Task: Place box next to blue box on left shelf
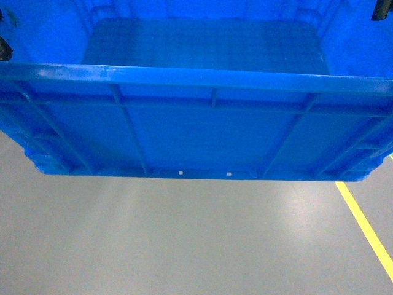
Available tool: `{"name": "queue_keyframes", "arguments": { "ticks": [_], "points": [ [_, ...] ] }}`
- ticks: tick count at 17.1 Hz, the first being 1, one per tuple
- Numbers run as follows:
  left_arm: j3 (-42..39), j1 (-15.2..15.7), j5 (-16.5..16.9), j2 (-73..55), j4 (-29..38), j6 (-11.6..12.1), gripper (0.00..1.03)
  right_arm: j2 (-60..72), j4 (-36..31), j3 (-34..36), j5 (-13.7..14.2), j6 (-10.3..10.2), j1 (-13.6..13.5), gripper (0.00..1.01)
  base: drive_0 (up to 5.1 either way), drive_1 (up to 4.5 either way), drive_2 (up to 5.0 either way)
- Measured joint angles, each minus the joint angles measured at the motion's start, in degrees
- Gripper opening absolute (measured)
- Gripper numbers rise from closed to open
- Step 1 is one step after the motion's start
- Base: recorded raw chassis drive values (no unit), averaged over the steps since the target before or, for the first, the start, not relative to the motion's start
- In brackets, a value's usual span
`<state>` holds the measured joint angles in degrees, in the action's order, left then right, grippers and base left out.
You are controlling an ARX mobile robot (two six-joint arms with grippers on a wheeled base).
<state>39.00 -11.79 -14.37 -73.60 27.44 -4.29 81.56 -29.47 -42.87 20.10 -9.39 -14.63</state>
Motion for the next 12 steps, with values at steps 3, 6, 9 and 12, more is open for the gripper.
{"name": "queue_keyframes", "arguments": {
  "ticks": [3,6,9,12],
  "points": [
    [0.0,0.0,0.04,0.0,0.24,0.13,0.08,0.0,0.02,0.0,0.07,0.0,0.02,0.18,0.0,4.14,-4.1],
    [0.0,0.0,0.02,0.02,0.13,0.02,0.08,0.0,-0.15,0.0,0.02,0.04,0.0,0.18,0.0,4.12,-4.1],
    [-0.02,0.0,0.04,0.02,0.09,0.04,0.08,0.0,0.07,0.0,0.02,0.0,0.0,0.18,0.0,4.11,-4.1],
    [-0.02,0.0,-0.02,0.02,0.02,0.04,0.08,0.0,0.07,0.0,0.0,0.0,0.0,0.18,-0.1,4.04,-4.2]
  ]
}}
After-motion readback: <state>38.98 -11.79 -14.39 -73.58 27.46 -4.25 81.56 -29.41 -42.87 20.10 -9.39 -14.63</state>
